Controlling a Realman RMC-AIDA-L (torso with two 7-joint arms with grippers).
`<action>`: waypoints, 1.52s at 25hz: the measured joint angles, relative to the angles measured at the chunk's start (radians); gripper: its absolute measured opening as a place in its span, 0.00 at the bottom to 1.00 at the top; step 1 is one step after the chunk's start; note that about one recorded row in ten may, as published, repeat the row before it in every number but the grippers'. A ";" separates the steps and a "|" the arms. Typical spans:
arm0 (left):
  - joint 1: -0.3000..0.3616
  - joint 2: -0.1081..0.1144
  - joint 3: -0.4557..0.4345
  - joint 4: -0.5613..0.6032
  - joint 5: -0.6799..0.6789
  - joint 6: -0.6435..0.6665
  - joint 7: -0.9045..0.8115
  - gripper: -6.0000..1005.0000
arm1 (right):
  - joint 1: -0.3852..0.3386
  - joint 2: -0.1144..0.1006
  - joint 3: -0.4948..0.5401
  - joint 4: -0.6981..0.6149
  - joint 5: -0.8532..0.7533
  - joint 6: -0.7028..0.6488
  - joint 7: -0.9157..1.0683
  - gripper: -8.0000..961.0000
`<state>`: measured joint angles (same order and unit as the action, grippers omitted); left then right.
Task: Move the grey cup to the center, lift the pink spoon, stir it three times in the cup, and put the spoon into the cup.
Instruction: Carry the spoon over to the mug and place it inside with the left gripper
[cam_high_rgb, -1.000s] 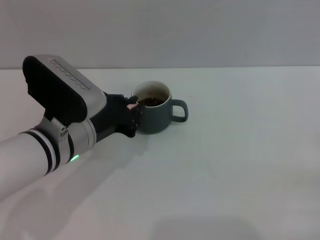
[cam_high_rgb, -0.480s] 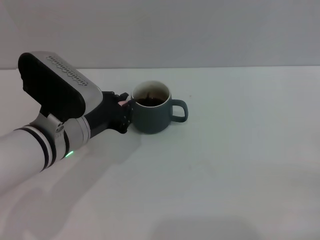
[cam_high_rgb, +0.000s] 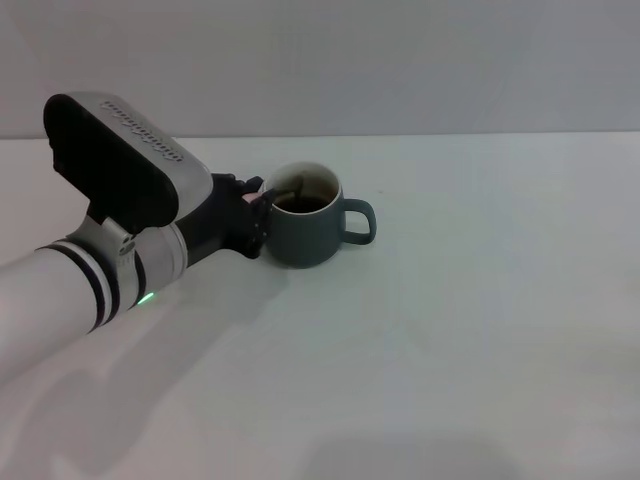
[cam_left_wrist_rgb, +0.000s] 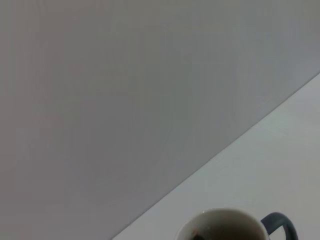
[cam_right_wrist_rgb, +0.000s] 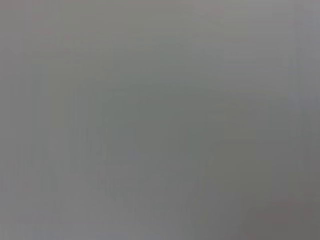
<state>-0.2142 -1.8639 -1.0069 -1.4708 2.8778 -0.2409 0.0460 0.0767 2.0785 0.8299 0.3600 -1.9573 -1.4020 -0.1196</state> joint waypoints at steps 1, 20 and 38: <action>-0.003 -0.002 0.002 -0.001 0.000 0.000 0.002 0.16 | 0.000 0.000 0.000 0.000 0.000 0.000 0.000 0.01; 0.039 -0.012 0.019 -0.088 -0.009 -0.070 0.075 0.19 | -0.002 0.000 -0.011 -0.003 0.000 0.000 0.000 0.01; 0.037 -0.027 -0.028 -0.081 -0.015 -0.076 0.119 0.22 | -0.004 0.002 -0.014 0.000 0.000 0.000 0.000 0.01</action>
<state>-0.1772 -1.8906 -1.0349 -1.5515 2.8629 -0.3171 0.1645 0.0725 2.0801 0.8160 0.3596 -1.9572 -1.4020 -0.1196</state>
